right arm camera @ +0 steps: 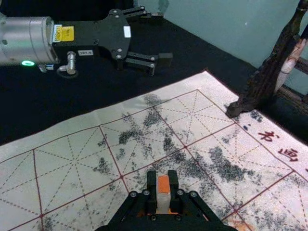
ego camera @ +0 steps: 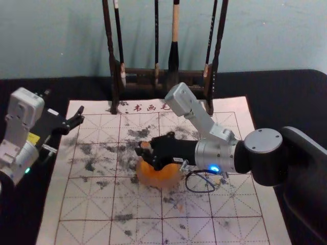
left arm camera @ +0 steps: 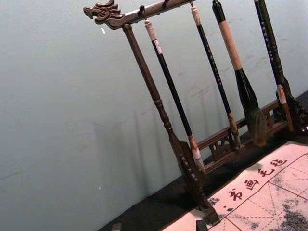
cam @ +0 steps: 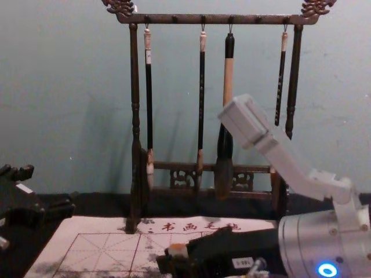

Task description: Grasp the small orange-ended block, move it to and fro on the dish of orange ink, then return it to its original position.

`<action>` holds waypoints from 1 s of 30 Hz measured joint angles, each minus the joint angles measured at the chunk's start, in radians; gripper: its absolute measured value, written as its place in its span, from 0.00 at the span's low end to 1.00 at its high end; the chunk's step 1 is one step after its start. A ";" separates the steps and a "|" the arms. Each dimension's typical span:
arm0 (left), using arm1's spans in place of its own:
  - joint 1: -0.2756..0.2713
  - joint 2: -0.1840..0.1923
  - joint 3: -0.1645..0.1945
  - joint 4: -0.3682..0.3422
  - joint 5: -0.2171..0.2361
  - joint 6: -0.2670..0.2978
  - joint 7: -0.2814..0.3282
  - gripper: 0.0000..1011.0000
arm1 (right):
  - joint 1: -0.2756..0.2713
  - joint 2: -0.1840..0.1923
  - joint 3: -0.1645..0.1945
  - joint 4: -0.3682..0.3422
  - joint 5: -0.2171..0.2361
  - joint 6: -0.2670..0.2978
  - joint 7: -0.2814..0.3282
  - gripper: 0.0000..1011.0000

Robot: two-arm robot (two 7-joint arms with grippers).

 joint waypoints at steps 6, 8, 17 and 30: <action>0.000 0.000 0.000 0.000 0.000 0.000 0.000 0.99 | 0.011 -0.013 0.001 0.023 -0.002 -0.010 -0.008 0.11; 0.000 0.000 0.000 0.000 0.000 0.000 0.000 0.99 | 0.013 -0.015 0.002 0.027 -0.003 -0.011 -0.010 0.11; 0.000 0.000 0.000 0.000 0.000 0.000 0.000 0.99 | 0.015 -0.020 0.011 0.039 -0.012 -0.016 -0.022 0.11; 0.000 0.000 0.000 0.000 0.000 0.000 0.000 0.99 | 0.008 -0.013 0.029 0.040 -0.019 -0.016 -0.032 0.11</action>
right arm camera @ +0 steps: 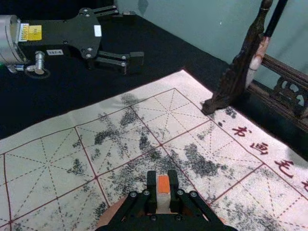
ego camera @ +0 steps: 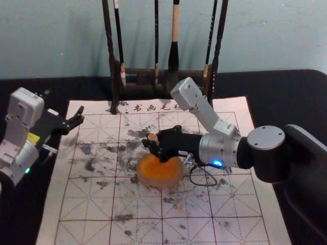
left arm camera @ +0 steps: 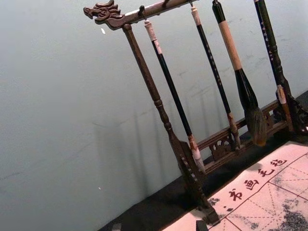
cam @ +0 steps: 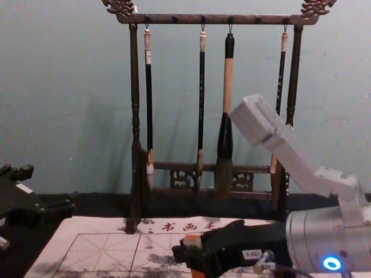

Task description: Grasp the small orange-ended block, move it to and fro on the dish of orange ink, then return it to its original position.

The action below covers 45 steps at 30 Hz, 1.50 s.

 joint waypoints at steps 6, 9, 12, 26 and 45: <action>0.000 0.000 0.000 0.000 0.000 0.000 0.000 0.99 | -0.005 0.003 0.007 0.000 -0.002 0.000 -0.002 0.11; 0.000 0.000 0.000 0.000 0.000 0.000 0.000 0.99 | -0.010 0.006 0.011 -0.002 -0.002 0.000 -0.003 0.11; 0.000 0.000 0.000 0.000 0.000 0.000 0.000 0.99 | -0.012 0.007 0.013 -0.004 -0.003 0.000 -0.003 0.11; 0.000 0.000 0.000 0.000 0.000 0.000 0.000 0.99 | -0.080 0.024 0.064 -0.064 0.011 -0.127 -0.030 0.11; 0.000 0.000 0.000 0.000 0.000 0.000 0.000 0.99 | -0.356 0.060 0.269 -0.276 0.042 -0.365 -0.216 0.11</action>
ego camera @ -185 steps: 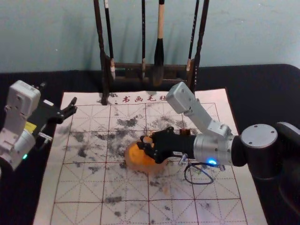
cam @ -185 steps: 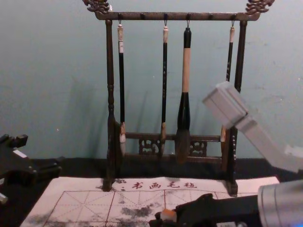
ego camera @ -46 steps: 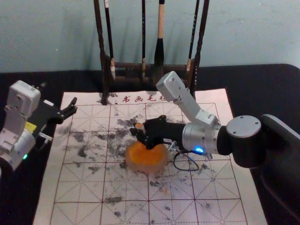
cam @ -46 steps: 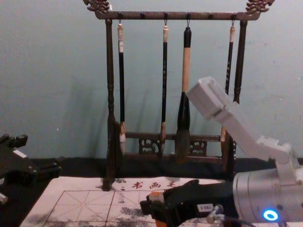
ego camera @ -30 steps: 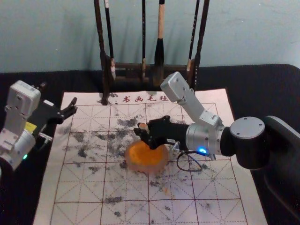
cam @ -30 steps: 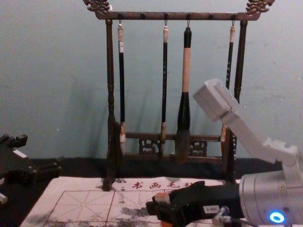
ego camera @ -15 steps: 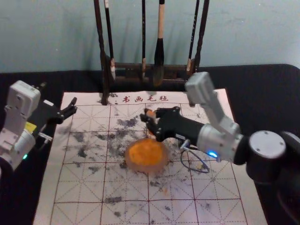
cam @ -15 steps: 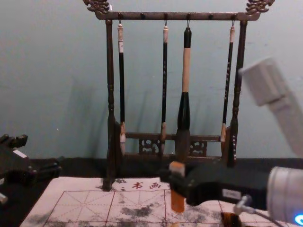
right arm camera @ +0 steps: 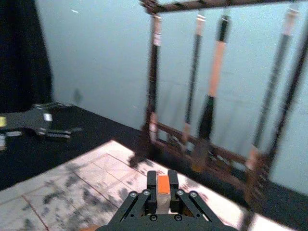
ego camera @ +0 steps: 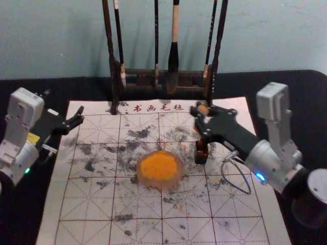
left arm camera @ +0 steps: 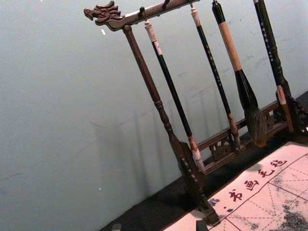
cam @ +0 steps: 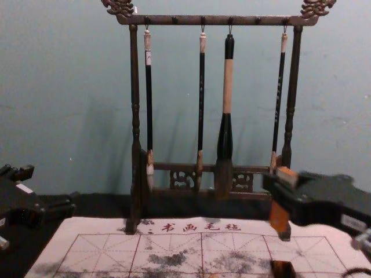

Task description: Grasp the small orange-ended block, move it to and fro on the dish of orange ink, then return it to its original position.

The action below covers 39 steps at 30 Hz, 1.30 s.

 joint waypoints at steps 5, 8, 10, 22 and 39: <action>0.000 0.000 0.000 0.000 0.000 0.000 0.000 0.99 | -0.071 -0.005 0.050 -0.039 0.000 0.028 -0.061 0.11; 0.000 0.000 0.000 0.000 0.000 0.000 0.000 0.99 | -0.091 -0.008 0.065 -0.046 0.004 0.038 -0.070 0.11; 0.000 0.000 0.000 0.000 0.000 0.000 0.000 0.99 | -0.107 -0.014 0.078 -0.050 0.012 0.049 -0.074 0.11; 0.000 0.000 0.000 0.000 0.000 0.000 0.000 0.99 | -0.137 -0.058 0.120 -0.042 0.064 0.057 -0.038 0.11; 0.000 0.000 0.000 0.000 0.000 0.000 0.000 0.99 | -0.101 -0.096 0.104 0.029 0.053 0.066 -0.027 0.11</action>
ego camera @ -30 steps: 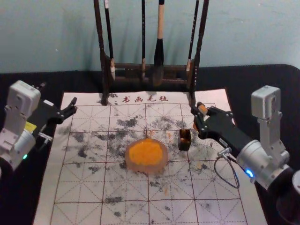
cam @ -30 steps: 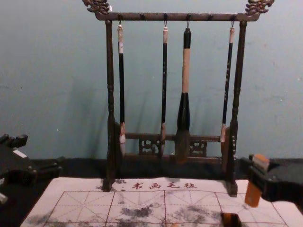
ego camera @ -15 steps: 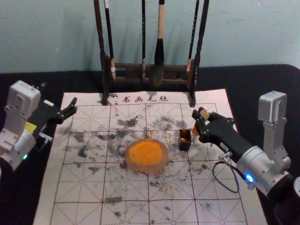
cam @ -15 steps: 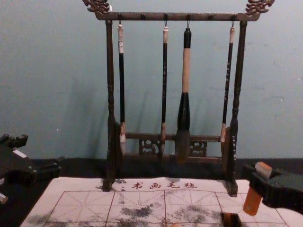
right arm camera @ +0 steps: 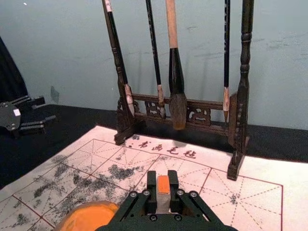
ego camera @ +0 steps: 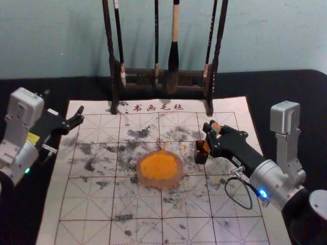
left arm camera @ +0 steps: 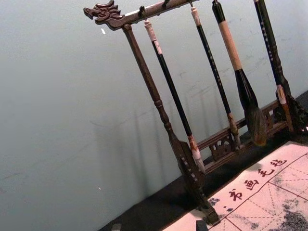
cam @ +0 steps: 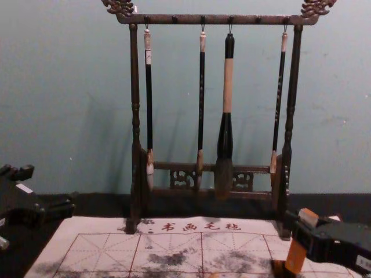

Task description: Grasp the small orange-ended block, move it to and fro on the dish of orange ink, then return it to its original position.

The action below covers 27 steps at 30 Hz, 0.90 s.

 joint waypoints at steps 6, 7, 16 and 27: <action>0.000 0.000 0.000 0.000 0.000 0.000 0.000 0.99 | 0.017 -0.006 -0.006 0.016 -0.005 0.008 0.006 0.11; 0.000 0.000 0.000 0.000 0.000 0.000 0.000 0.99 | 0.020 -0.006 -0.008 0.018 -0.006 0.011 0.006 0.11; 0.000 0.000 0.000 0.000 0.000 0.000 0.000 0.99 | 0.023 -0.012 -0.012 0.031 -0.012 0.021 0.001 0.11; 0.000 0.000 0.000 0.000 0.000 0.000 0.000 0.99 | 0.029 -0.019 -0.012 0.047 -0.019 0.019 -0.001 0.11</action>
